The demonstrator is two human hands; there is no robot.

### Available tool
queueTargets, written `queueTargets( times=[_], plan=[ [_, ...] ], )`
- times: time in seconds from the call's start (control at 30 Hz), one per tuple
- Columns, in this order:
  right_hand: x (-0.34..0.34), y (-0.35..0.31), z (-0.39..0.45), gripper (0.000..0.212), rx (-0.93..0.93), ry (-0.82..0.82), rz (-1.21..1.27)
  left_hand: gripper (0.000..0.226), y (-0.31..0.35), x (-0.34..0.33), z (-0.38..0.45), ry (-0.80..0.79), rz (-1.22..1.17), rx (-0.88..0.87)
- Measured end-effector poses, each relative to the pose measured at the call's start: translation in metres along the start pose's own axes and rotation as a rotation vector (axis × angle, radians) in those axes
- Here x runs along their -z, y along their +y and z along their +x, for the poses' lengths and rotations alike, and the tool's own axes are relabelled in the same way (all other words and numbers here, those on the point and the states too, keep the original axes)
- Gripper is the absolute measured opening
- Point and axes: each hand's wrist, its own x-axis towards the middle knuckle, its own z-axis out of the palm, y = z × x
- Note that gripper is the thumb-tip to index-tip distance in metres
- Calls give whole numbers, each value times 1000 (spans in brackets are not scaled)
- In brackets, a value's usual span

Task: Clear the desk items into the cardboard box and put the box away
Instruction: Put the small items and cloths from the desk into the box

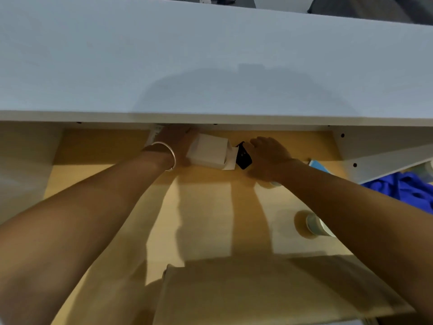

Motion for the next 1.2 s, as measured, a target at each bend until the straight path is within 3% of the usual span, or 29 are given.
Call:
queueTargets(
  times=[0.27,0.33,0.5,0.63,0.97,1.07,1.13,1.2],
  plan=[
    [0,-13,26,37,92,-44,76,60,1,-1,-61,1,-80,82],
    [5,-15,28,33,87,-67,24,64,2,-2,-84,16,-83,98],
    [10,-27,21,56,51,-164,-15,76,9,9,-133,4,-87,127],
    [26,-22,13,64,181,-210,-104,83,14,23,-170,22,-112,145],
    [23,-15,-5,31,170,-218,-163,87,27,39,-198,24,-98,150],
    [21,-17,-8,27,157,-173,-28,88,34,46,-195,52,-92,134],
    [24,-20,-16,12,139,-132,193,90,38,54,-195,71,-75,114],
    [31,-25,-34,13,129,-16,369,92,43,66,-199,86,-54,98]
  ],
)
